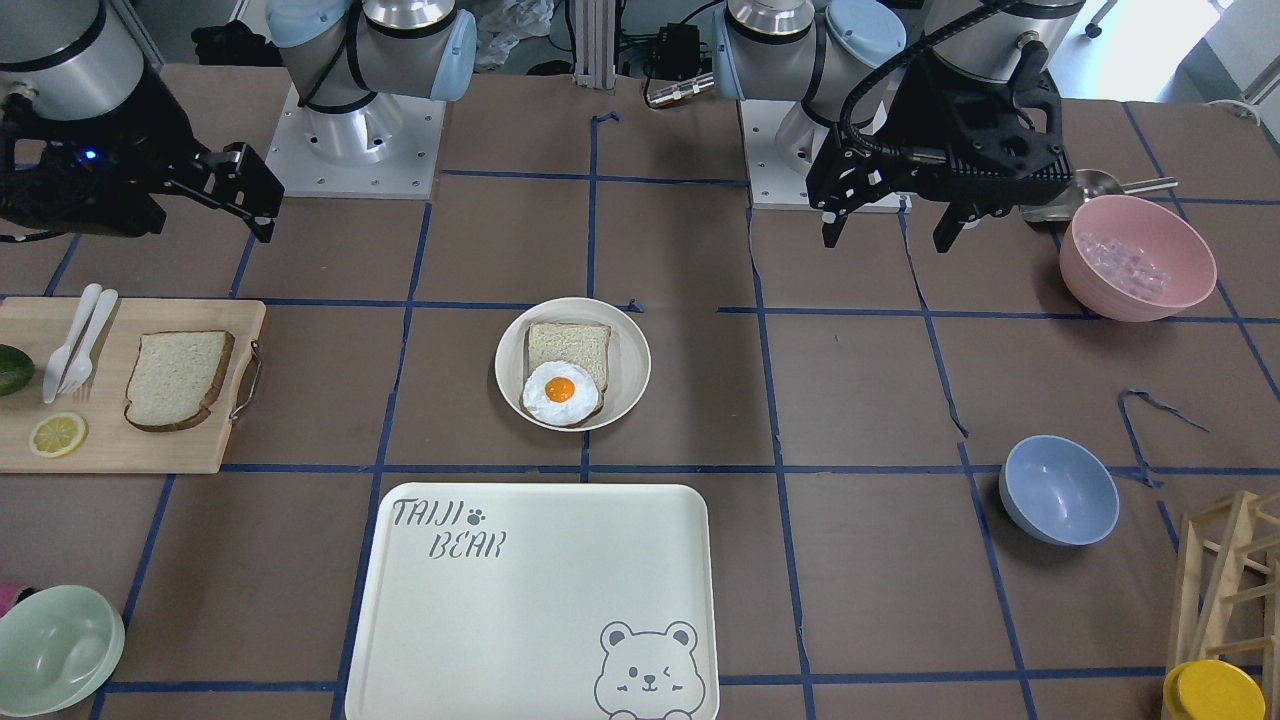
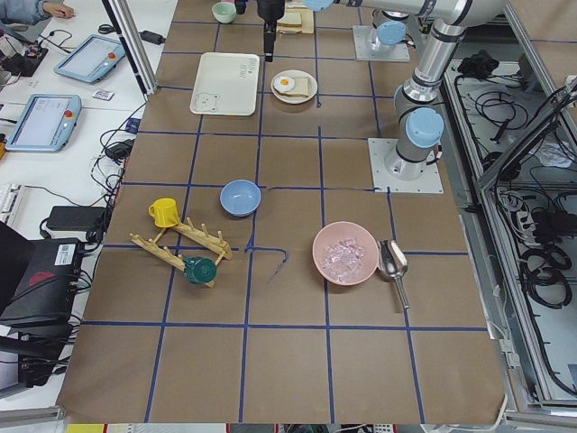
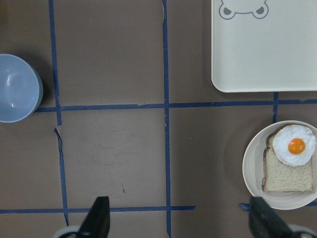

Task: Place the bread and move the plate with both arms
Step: 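Move the right gripper over the bread slice on the cutting board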

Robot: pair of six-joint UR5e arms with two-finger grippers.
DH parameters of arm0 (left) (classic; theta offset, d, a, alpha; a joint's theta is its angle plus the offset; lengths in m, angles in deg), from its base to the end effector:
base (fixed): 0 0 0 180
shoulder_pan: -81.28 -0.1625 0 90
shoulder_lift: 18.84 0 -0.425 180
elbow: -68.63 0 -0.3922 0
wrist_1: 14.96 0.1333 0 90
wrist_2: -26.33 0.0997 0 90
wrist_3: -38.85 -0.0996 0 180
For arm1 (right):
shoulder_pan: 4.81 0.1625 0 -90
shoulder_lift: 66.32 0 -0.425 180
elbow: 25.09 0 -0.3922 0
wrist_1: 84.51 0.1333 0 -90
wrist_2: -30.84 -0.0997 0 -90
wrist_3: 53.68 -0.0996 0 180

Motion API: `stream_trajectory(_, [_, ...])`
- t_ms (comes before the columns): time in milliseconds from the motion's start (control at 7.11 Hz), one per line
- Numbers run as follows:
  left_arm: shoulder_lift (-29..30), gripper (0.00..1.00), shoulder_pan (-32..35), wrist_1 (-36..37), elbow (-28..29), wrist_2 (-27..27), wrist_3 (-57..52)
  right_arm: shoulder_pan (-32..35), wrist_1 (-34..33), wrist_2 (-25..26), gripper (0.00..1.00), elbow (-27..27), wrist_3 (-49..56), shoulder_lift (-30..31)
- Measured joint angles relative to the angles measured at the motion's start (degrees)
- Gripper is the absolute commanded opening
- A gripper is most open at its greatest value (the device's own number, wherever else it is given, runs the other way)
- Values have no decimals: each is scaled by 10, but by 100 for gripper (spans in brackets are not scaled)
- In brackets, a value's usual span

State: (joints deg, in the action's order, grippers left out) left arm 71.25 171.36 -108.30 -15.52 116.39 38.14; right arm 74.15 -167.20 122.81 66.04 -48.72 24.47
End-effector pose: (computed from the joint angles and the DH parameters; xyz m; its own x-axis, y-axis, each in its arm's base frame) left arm -0.1339 -0.4945 0.5316 -0.9999 0.0137 -0.0016 0.0138 0.9990 -0.0422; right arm 0.0371 -0.4880 0.4732 -0.9945 0.1021 0.0224 0.1042 0.9853 0.1356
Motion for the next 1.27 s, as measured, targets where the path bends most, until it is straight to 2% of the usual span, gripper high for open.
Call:
stream_trajectory(281, [0, 100, 0, 0, 0, 0, 0, -42, -67, 24, 100, 46, 3, -17])
stream_trajectory(844, [0, 100, 0, 0, 0, -1, 0, -91, -261, 62, 100, 172, 15, -76])
stream_trajectory(1266, [0, 100, 0, 0, 0, -1, 0, -114, -340, 65, 100, 192, 11, -146])
